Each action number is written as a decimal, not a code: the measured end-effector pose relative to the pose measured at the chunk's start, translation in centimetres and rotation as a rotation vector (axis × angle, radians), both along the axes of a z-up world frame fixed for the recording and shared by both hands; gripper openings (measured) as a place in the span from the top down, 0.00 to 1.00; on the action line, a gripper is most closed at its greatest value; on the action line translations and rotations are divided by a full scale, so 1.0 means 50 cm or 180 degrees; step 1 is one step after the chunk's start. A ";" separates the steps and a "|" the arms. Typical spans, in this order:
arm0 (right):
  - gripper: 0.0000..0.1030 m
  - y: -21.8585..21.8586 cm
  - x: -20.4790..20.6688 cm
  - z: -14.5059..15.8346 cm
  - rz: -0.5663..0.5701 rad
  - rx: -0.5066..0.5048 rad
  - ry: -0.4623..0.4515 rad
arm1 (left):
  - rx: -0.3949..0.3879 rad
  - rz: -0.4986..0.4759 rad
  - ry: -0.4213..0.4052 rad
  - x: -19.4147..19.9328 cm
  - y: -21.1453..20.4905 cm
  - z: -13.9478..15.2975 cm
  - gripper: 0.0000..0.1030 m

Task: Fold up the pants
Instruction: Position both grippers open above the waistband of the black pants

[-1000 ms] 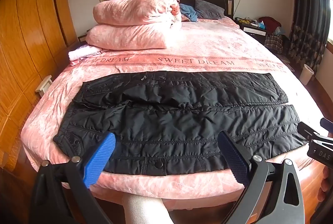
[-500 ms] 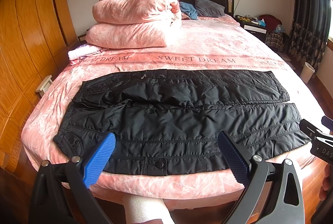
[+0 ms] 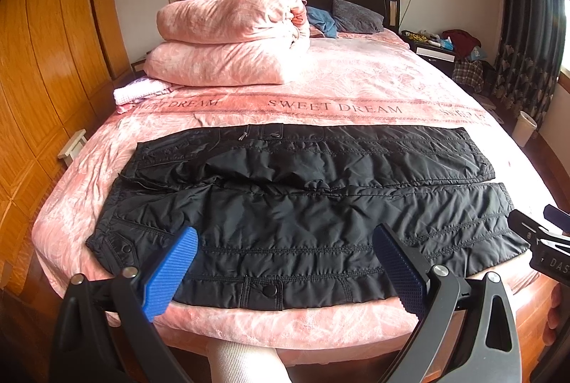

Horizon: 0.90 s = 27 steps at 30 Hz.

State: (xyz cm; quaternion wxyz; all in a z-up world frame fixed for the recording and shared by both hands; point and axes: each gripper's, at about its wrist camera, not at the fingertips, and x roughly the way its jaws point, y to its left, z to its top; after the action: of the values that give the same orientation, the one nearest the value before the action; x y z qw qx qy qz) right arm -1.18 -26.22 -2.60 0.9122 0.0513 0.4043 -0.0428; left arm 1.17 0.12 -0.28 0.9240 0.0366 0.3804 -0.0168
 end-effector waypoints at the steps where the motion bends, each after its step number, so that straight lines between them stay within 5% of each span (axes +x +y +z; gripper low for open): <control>1: 0.02 0.001 0.001 -0.001 -0.0005 -0.0009 0.0003 | 0.0011 -0.0003 0.0009 0.001 -0.001 -0.001 0.04; 17: 0.02 0.016 0.004 0.002 0.0059 -0.0041 -0.0064 | 0.0037 0.0011 0.0030 0.008 0.000 -0.008 0.04; 27: 0.02 -0.006 0.004 -0.006 -0.0012 0.0277 -0.0054 | 0.0040 0.0013 0.0017 0.008 0.002 -0.004 0.04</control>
State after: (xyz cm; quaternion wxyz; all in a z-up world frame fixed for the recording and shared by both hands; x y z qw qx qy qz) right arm -0.97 -26.50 -2.90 0.9124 0.0921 0.3979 -0.0265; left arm 1.59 0.22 -0.48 0.9227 0.0415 0.3830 -0.0126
